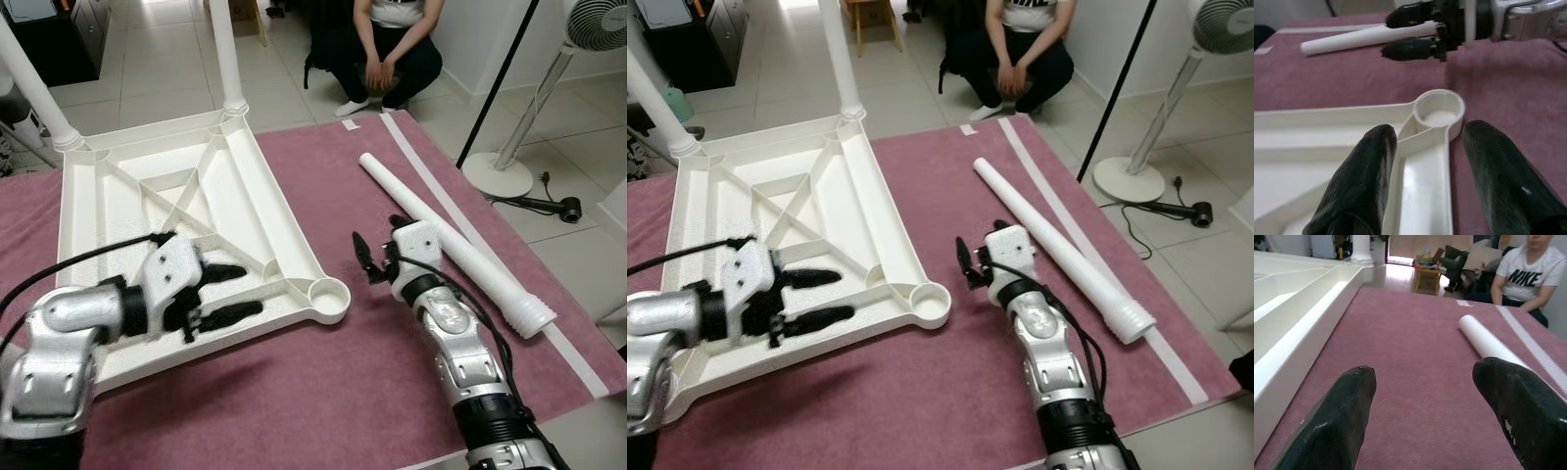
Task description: Building children table
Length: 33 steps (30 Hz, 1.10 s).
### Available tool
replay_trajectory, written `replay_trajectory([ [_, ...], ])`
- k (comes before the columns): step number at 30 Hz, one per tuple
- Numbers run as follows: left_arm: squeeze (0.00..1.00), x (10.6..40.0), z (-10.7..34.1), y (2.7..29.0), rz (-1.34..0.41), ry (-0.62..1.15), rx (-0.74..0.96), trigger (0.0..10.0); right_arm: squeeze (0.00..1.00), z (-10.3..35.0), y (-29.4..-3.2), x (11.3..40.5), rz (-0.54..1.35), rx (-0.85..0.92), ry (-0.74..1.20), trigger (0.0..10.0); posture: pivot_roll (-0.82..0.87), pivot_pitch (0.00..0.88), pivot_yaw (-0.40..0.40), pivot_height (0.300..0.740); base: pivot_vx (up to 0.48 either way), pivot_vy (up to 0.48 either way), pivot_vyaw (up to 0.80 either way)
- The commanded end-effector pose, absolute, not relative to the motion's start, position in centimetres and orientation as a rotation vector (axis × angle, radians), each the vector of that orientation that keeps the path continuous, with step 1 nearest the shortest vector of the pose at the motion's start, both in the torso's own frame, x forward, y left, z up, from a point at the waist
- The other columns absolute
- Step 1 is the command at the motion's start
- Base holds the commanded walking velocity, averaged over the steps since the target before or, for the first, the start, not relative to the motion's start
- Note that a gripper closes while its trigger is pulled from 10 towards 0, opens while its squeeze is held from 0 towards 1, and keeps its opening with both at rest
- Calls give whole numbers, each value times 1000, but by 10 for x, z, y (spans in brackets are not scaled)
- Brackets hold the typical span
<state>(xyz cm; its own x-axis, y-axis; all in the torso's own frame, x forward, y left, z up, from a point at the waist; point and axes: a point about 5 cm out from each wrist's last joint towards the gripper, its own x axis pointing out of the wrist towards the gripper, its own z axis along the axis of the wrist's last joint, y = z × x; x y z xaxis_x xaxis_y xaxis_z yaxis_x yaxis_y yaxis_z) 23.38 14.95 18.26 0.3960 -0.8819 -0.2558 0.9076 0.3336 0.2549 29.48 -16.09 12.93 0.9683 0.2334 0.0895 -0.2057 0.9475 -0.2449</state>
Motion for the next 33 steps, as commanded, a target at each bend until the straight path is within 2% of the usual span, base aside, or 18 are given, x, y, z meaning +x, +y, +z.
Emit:
replay_trajectory([
  [1, 0, 263, 186, 137, -808, -3, 319, 10000, 0, 139, -170, 291, 179, -209, -140, 10000, 12, 0, 85, 740, 0, 0, 0],
  [2, 0, 263, 186, 137, -808, -3, 319, 10000, 0, 139, -170, 291, 179, -209, -140, 10000, 12, 0, 85, 740, 0, 0, 0],
  [3, 0, 273, 186, 127, -692, -28, 293, 10000, 0, 147, -173, 289, 166, -207, -166, 10000, 12, 0, 85, 740, 0, 0, 0],
  [5, 0, 273, 186, 127, -692, -28, 293, 10000, 0, 147, -173, 289, 166, -207, -166, 10000, 12, 0, 85, 740, 0, 0, 0],
  [7, 0, 279, 174, 112, -517, -5, 211, 10000, 0, 162, -164, 284, 184, -207, -224, 10000, -16, 0, 92, 740, 0, 0, 0],
  [12, 0, 275, 162, 105, -492, 16, 179, 10000, 0, 166, -156, 284, 209, -204, -244, 10000, -21, 0, 89, 740, 0, 0, 0],
  [18, 0, 277, 154, 108, -429, 56, 113, 10000, 0, 165, -155, 285, 212, -210, -238, 10000, -26, 0, 82, 740, 0, 0, 0],
  [21, 0, 281, 154, 112, -399, 52, 170, 10000, 0, 162, -186, 282, 103, -252, -182, 10000, -36, 0, 77, 740, 0, 0, 0],
  [24, 0, 283, 155, 114, -393, 47, 189, 10000, 0, 162, -197, 280, 68, -271, -163, 10000, -36, 0, 77, 740, 0, 0, 0],
  [27, 0, 290, 158, 116, -337, 28, 242, 10000, 0, 165, -239, 273, -38, -329, -56, 10000, -59, 0, 98, 740, 0, 0, 0],
  [28, 0, 290, 158, 116, -337, 28, 242, 10000, 0, 165, -239, 273, -38, -329, -56, 10000, -59, 0, 98, 740, 0, 0, 0],
  [29, 0, 290, 162, 115, -360, 17, 248, 10000, 0, 168, -250, 270, -44, -320, -23, 10000, -69, 0, 106, 740, 0, 0, 0],
  [33, 0, 288, 167, 112, -420, -6, 249, 10000, 0, 170, -258, 268, -21, -327, 2, 10000, -68, 0, 107, 740, 0, 0, 0],
])
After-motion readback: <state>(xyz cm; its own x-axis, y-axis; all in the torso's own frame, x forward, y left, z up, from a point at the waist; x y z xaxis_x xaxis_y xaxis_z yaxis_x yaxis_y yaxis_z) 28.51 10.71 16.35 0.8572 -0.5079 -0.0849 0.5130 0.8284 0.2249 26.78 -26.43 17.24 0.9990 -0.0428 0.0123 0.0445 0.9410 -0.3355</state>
